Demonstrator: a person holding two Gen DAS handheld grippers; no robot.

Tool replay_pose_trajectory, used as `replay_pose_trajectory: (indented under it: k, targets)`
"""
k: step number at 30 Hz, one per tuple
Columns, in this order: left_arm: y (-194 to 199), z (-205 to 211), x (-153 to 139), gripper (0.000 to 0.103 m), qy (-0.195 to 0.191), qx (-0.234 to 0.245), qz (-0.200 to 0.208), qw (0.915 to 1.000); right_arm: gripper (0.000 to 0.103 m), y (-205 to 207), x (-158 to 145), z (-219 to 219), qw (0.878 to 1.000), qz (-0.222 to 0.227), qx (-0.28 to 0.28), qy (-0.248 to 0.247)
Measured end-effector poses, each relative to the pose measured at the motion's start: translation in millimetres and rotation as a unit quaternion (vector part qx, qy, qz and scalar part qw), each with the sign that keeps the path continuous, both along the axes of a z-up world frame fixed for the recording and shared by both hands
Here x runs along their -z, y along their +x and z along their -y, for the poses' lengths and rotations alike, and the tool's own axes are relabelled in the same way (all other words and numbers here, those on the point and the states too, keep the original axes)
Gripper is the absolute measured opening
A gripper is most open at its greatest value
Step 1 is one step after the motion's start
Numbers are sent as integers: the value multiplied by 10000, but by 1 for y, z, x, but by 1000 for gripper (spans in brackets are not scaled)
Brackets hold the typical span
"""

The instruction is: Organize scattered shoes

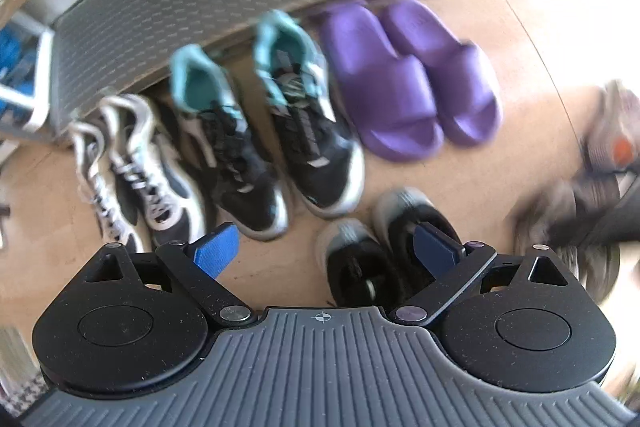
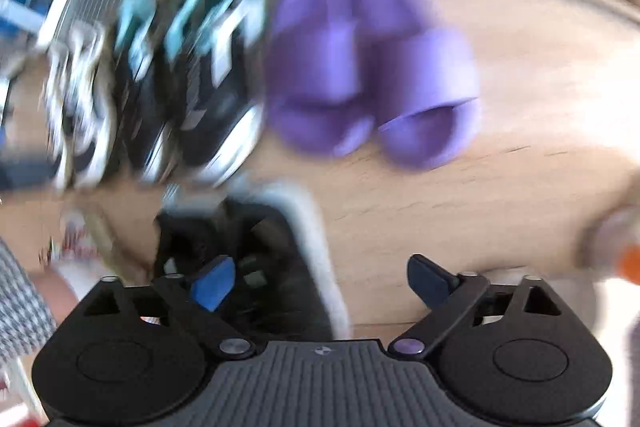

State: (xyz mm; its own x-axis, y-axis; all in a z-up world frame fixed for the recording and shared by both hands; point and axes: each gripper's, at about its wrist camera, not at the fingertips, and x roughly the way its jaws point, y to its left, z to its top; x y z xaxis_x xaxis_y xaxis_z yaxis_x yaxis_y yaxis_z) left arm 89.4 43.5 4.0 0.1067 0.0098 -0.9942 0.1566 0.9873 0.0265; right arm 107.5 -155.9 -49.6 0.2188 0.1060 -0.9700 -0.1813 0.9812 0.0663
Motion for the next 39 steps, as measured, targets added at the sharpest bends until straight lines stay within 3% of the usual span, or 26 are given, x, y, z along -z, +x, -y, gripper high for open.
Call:
replay_pose_trajectory:
  k: [2,4,8,10,13,15,17,23,30,36,39]
  targets:
    - [-11,20,3,97,-123,404,-119,9990,98,12,-23,41,9980,286,566,40]
    - [-25,48,5,97,-279,876,-229,9955,92,12,-32,81,9937,251,1089,92]
    - [-38,79,6,97,-184,1318,-189,9909,74,-2,-15,129,9837,-111,1795,63]
    - [-35,89,7,97,-59,1330,-156,9910,70,-8,-3,135,9811,-315,1907,90]
    - [-24,89,12,97,36,1094,-197,9938,72,-19,28,141,9745,-867,2064,127]
    - [-16,85,16,97,43,895,-244,9957,76,-19,41,141,9747,-1002,1999,-15]
    - [-11,81,18,97,28,728,-279,9970,90,-14,47,133,9789,-1026,1762,-118]
    - [6,63,20,97,7,253,-321,9992,95,7,81,112,9831,-1286,1297,68]
    - [10,54,30,97,96,145,-469,9988,96,19,136,110,9700,-1777,1625,-324]
    - [8,54,34,97,85,253,-552,9981,103,14,175,114,9556,-2082,2034,-453]
    - [7,55,35,97,129,324,-537,9979,102,7,187,109,9587,-1983,1931,-658]
